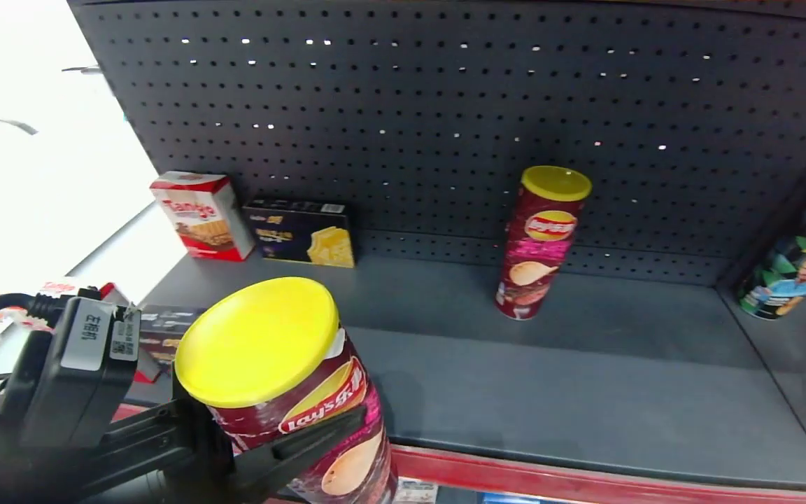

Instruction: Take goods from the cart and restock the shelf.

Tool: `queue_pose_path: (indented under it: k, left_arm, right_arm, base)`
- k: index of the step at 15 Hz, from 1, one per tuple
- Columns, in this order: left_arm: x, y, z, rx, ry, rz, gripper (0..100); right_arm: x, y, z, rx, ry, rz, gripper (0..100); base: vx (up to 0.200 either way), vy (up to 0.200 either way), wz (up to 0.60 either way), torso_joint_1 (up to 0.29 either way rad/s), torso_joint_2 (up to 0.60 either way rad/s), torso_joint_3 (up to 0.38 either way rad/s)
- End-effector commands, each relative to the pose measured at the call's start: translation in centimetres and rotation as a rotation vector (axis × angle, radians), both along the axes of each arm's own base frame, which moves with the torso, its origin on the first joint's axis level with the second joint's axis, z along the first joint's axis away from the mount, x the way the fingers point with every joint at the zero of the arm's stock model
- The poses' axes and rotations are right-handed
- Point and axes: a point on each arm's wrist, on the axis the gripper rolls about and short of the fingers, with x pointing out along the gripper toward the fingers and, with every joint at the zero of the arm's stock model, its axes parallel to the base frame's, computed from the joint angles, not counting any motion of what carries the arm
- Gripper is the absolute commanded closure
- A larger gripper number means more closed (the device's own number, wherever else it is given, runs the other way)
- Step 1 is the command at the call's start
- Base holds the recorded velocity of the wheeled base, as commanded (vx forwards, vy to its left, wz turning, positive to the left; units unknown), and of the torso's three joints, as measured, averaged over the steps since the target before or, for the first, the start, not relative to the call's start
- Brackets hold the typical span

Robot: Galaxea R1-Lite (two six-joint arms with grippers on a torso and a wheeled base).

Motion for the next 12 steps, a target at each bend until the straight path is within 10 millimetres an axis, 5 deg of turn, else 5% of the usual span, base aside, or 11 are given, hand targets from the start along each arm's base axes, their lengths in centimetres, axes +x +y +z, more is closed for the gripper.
queue_pose_path:
  k: [1, 12]
  left_arm:
    - [0.01, -0.02, -0.06, 0.002, 0.002, 0.000, 100]
    - [-0.13, 0.77, -0.71, 0.016, 0.021, 0.029, 100]
  right_arm:
    - [0.01, 0.00, 0.00, 0.000, 0.001, 0.000, 0]
    - [0.01, 0.00, 0.00, 0.003, 0.001, 0.000, 0]
  base:
    - [0.000, 0.000, -0.60, 0.007, 0.00, 0.002]
    - [0.000, 0.000, 0.00, 0.000, 0.00, 0.000]
